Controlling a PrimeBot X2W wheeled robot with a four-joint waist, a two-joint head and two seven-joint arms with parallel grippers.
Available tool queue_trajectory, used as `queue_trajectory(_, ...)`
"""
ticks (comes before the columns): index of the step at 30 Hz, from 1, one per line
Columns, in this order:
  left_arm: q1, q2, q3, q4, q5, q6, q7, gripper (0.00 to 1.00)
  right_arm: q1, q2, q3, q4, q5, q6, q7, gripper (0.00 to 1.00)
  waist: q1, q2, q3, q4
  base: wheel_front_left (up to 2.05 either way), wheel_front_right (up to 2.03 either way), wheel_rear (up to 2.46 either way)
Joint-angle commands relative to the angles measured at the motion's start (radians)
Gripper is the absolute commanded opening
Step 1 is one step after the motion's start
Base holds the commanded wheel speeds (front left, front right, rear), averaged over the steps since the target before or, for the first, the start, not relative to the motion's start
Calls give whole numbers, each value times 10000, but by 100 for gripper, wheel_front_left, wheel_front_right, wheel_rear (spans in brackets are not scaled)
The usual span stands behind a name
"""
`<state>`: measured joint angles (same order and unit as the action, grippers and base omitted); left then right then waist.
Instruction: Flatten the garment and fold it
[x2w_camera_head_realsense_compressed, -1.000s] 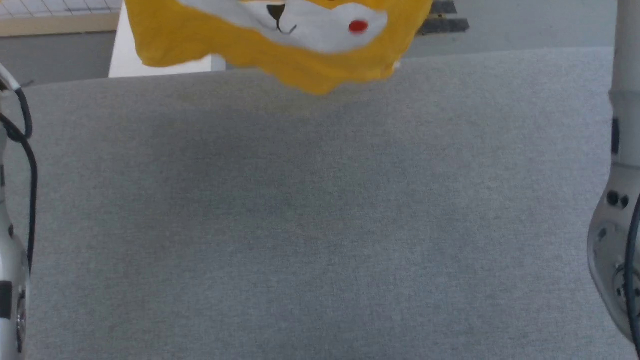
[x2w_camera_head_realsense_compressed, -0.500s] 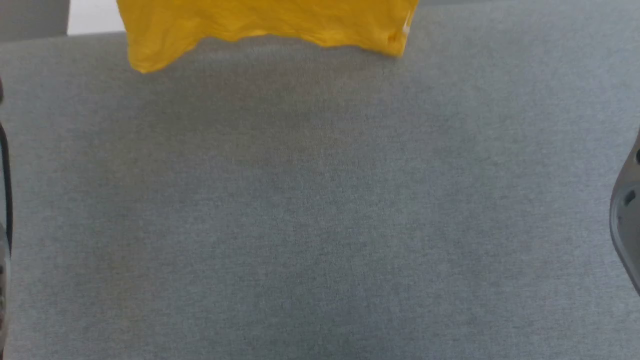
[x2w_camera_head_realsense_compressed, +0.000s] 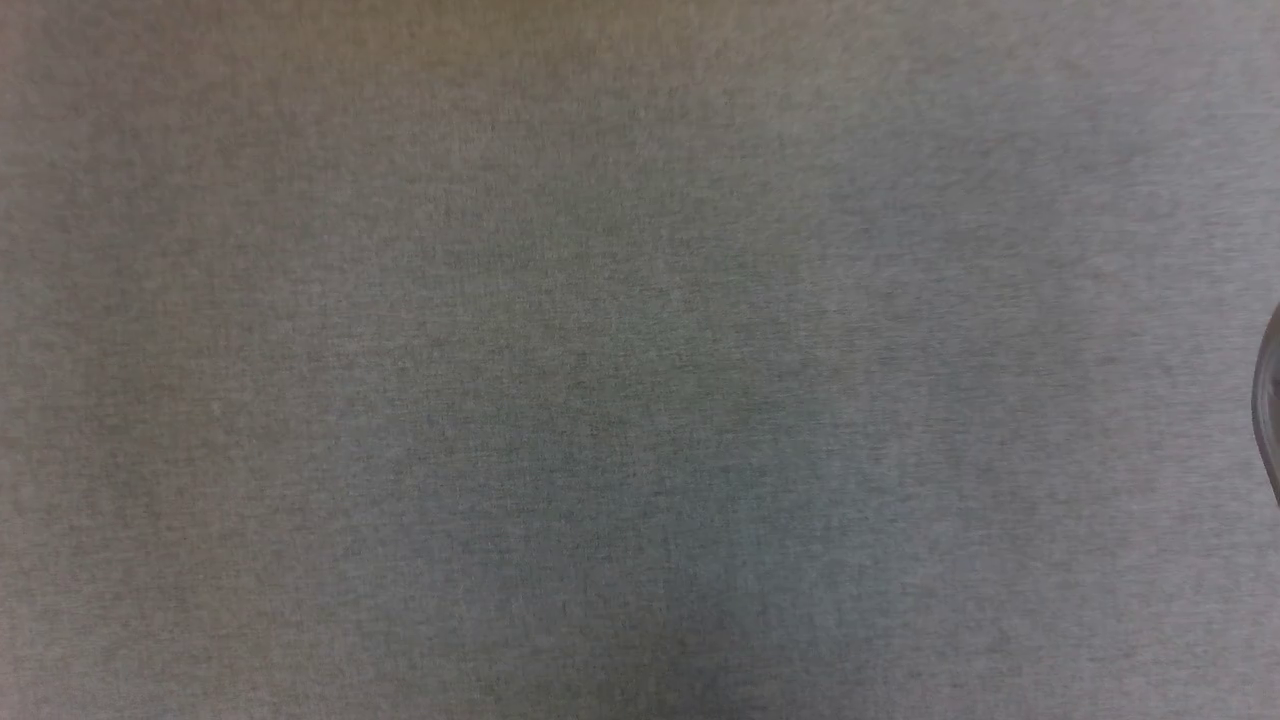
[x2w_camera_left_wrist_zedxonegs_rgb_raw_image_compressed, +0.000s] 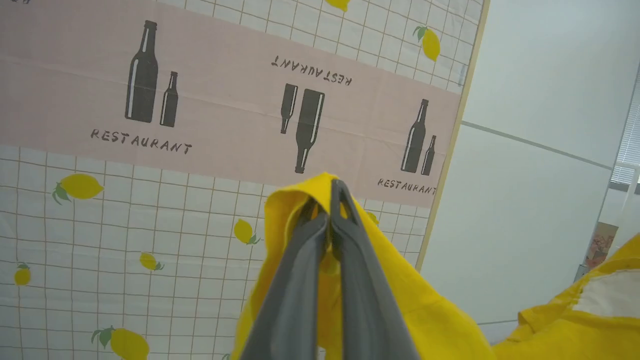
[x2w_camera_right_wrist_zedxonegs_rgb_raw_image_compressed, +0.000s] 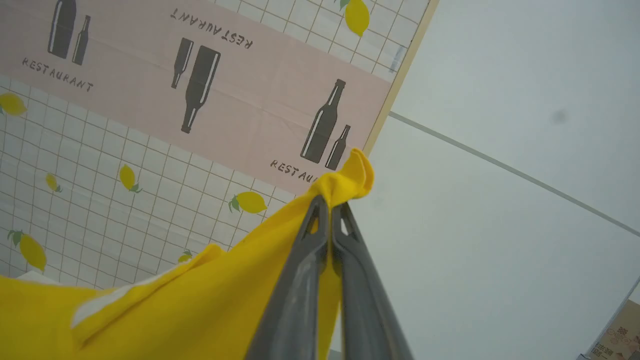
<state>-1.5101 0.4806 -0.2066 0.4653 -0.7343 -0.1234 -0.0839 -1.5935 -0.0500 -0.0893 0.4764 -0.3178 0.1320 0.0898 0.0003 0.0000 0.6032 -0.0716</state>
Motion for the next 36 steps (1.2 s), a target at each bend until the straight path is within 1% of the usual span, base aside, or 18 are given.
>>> queue_trajectory(1, -36, 178, -121, -90, -224, -70, -177, 0, 144, -3, 156, -178, -209, -13, -122, 0, -3, 0, 702, 329, 0, 0, 0)
queue_trajectory(7, 247, 728, -707, -166, -1055, -71, -546, 0, 343, -3, 624, -488, -515, -13, -210, 0, -3, 0, 1077, 551, 0, 0, 0)
queue_trajectory(10, 542, 968, -1019, -211, -1489, -71, -737, 0, 565, -3, 758, -480, -486, -13, -311, 0, -3, 0, 1131, 610, 0, 0, 0)
queue_trajectory(14, 1038, 1372, -1526, -633, -2242, -72, -918, 0, 968, -3, 855, -494, -309, -13, -511, 0, -3, 0, 1137, 685, 0, 0, 0)
queue_trajectory(18, 1791, 2080, -1998, -1563, -3133, -72, -1002, 0, 1561, -3, 788, -762, 132, -13, -707, 0, -3, 0, 984, 793, 0, 0, 0)
queue_trajectory(21, 2787, 2717, -2323, -2354, -3932, -72, -839, 0, 2494, -3, 708, -1242, 884, -13, -652, 0, -3, 0, 631, 868, 0, 0, 0)
queue_trajectory(24, 3941, 3476, -2619, -3203, -4514, -72, -654, 0, 3731, -3, 708, -2020, 1526, -13, -263, 0, -3, 0, 231, 891, 0, 0, 0)
queue_trajectory(27, 5298, 4245, -2710, -3985, -5148, -72, -579, 0, 5327, -3, 471, -3250, 2334, -13, 498, 0, -3, 0, -206, 941, 0, 0, 0)
queue_trajectory(30, 6582, 4757, -2579, -4446, -5836, -71, -657, 0, 6828, -3, 53, -4537, 2920, -13, 1399, 0, -3, 0, -549, 1010, 0, 0, 0)
queue_trajectory(33, 7889, 5184, -2469, -4871, -6361, 39, -863, 0, 8409, -3, -314, -5795, 3537, -13, 2421, 0, -3, 0, -857, 1065, 0, 0, 0)
queue_trajectory(36, 9263, 5566, -2484, -5285, -6856, 90, -1023, 0, 9871, -3, -618, -6762, 4245, -13, 3371, 0, -3, 0, -1146, 1051, 0, 0, 0)
